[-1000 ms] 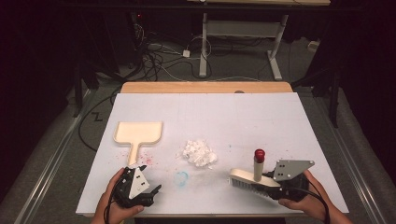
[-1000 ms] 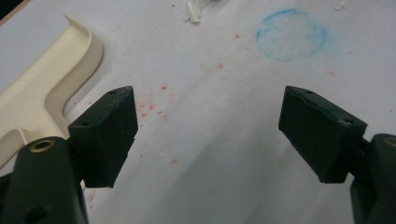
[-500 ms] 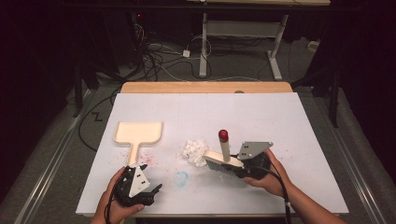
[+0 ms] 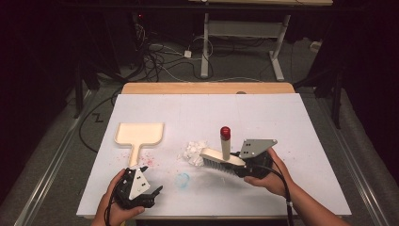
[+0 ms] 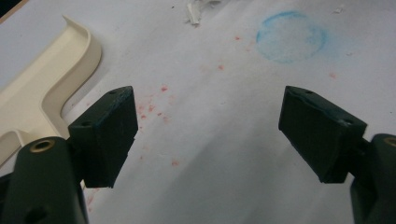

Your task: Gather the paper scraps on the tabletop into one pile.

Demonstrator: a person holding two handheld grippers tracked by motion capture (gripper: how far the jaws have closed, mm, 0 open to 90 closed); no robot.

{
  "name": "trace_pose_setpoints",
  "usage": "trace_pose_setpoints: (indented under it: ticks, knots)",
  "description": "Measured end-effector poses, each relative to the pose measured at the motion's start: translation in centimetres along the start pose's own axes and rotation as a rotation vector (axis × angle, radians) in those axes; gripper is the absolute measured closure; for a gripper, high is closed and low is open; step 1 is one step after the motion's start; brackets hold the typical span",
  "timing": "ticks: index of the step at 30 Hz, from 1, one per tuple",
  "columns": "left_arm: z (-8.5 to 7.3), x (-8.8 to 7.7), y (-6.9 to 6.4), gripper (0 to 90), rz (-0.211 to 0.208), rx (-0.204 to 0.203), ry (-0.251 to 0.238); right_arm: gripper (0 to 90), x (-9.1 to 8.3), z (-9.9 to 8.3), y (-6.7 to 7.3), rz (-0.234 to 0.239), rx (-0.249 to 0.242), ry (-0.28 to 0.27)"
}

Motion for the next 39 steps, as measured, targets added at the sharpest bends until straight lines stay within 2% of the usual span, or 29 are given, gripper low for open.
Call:
trace_pose_setpoints:
  ticks: [4,8,12,15,18,23,25,28,30,34,39]
  knots:
    - [0.0,-0.2,0.0,19.0,0.002,0.001,-0.005,67.6,-1.9,-0.1,0.1,-0.027,-0.01,0.001]
    - [-0.1,-0.2,0.1,19.0,0.001,-0.005,-0.005,67.6,-4.3,-1.1,-0.4,-0.067,0.009,0.002]
    - [0.0,-0.1,-0.1,19.0,-0.002,-0.001,-0.003,67.6,-4.9,-2.9,-1.0,-0.093,0.045,0.039]
    - [0.2,0.0,-0.2,19.0,-0.001,0.008,-0.001,67.7,-3.5,-3.9,-1.6,-0.099,0.07,0.069]
    - [0.3,0.1,-0.3,19.0,-0.004,0.012,0.002,67.6,-1.8,-4.0,-1.9,-0.097,0.073,0.081]
    - [0.2,0.5,-0.4,19.0,-0.012,0.011,0.008,67.7,1.3,-2.6,-2.0,-0.085,0.077,0.053]
    - [0.1,0.4,-0.4,19.0,-0.012,0.014,0.011,67.7,2.2,-2.1,-1.9,-0.096,0.075,0.048]
    - [0.0,0.2,-0.3,19.0,-0.011,0.008,0.006,67.7,2.6,-1.8,-1.8,-0.095,0.072,0.04]
    - [-0.1,0.1,-0.1,19.0,-0.008,-0.001,0.0,67.7,2.0,-1.7,-1.9,-0.106,0.065,0.033]
    - [-0.1,0.1,-0.1,19.0,-0.007,-0.002,0.001,67.6,-0.2,-1.6,-2.3,-0.119,0.082,-0.004]
    - [0.0,0.2,-0.2,19.0,-0.004,0.002,0.003,67.6,-3.7,-2.2,-2.7,-0.127,0.094,-0.025]
Point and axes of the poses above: each handheld gripper's, and its own axes: x roughly forward along the jaws, z roughly out of its top, y roughly to its left, the point moved 8 cm from there along x, roughly forward along the jaws, and after that the axes turned 7 degrees about -x, right-handed, at the moved point
